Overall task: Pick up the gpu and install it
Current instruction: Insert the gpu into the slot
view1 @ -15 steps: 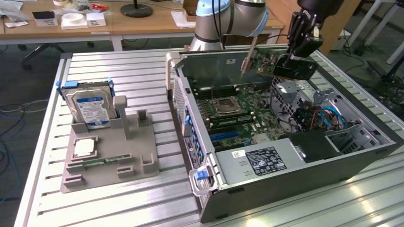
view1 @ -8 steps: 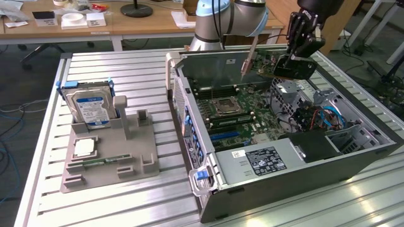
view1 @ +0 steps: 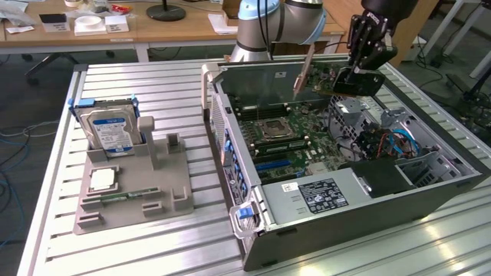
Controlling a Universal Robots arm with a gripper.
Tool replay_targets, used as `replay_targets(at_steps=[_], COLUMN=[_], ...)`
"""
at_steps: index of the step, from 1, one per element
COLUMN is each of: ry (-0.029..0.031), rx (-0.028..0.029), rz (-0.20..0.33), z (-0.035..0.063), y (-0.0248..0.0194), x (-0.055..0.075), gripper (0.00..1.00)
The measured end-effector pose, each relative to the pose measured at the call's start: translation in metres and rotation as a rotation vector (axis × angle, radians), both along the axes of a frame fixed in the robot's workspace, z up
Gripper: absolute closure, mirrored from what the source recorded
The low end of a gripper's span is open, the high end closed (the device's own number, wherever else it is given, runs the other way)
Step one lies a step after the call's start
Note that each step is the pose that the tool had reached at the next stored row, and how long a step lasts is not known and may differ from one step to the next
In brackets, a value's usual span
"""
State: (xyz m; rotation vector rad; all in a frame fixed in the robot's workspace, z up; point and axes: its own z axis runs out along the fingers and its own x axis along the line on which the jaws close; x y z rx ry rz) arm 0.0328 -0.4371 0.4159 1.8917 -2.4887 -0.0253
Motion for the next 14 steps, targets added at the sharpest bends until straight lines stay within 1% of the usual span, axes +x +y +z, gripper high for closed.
replay_targets(at_steps=[4,11,14], ry=[0.0000,0.0000,0.0000], rx=[-0.0015,-0.0080,-0.0095], rz=[0.028,0.067,0.083], z=[-0.0003,-0.0007,-0.0007], y=[0.0002,0.0010,0.0012], x=[0.0000,-0.0001,0.0000], gripper=[0.73,0.73,0.73])
